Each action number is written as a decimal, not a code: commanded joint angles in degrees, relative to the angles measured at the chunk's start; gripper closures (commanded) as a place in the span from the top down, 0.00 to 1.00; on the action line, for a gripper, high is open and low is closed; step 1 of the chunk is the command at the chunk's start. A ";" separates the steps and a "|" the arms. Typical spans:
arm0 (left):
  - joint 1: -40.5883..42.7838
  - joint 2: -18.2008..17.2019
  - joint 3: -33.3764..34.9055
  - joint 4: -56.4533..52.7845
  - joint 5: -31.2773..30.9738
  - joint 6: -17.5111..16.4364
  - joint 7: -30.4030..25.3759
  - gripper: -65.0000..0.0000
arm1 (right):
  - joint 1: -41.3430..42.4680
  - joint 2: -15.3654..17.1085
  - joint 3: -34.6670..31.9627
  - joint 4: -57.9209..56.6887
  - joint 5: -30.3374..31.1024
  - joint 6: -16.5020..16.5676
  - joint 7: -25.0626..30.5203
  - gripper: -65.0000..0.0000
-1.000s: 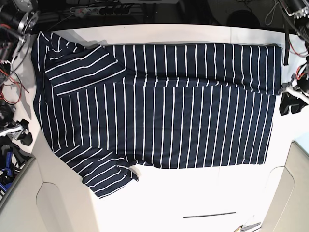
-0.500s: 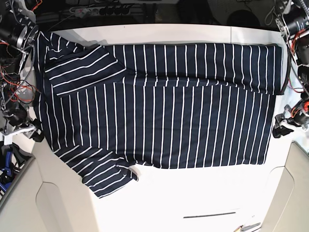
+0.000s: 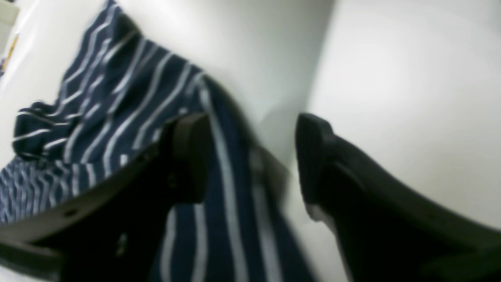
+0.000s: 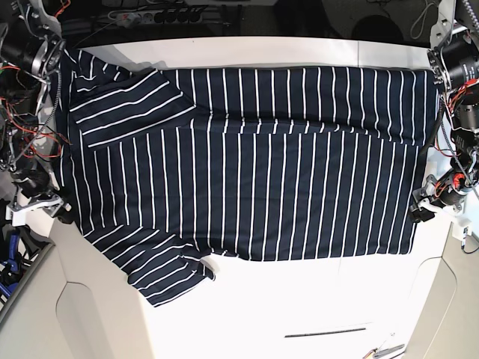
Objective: Fold the T-shirt properly
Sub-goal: 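Move both grippers to the shirt's side edges near the hem and grasp, then lift the hem half with both grippers and fold it over toward the collar, then lay the folded hem down and open both grippers, then grasp the ends of the folded strip with both grippers and straighten it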
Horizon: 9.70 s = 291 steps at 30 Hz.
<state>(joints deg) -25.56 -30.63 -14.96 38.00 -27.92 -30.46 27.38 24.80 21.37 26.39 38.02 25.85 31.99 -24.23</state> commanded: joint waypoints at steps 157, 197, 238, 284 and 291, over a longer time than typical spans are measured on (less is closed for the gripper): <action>37.27 -4.59 -8.68 60.70 -13.64 -2.58 26.49 0.00 | -16.02 -6.80 4.48 48.70 21.33 1.70 -35.30 0.00; 53.51 2.38 -19.47 69.94 -13.40 -2.99 26.88 0.40 | -41.79 -8.04 15.47 59.65 25.22 2.27 -37.13 0.52; 51.71 4.42 -25.20 49.48 -20.65 -0.85 14.45 0.74 | -40.39 -7.76 3.34 52.98 19.12 2.32 -28.30 0.00; 47.78 -0.09 -21.07 55.08 -33.29 -9.54 23.63 0.00 | -40.39 -7.74 13.03 54.18 36.79 3.41 -38.84 0.32; 47.82 -1.46 -21.11 63.60 -25.79 -7.61 23.67 0.00 | -40.39 -7.74 17.70 56.39 37.48 3.34 -38.84 0.37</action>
<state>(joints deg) 22.41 -30.72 -35.53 100.55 -52.75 -37.93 52.49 -15.73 12.82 43.68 93.34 61.84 34.96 -63.75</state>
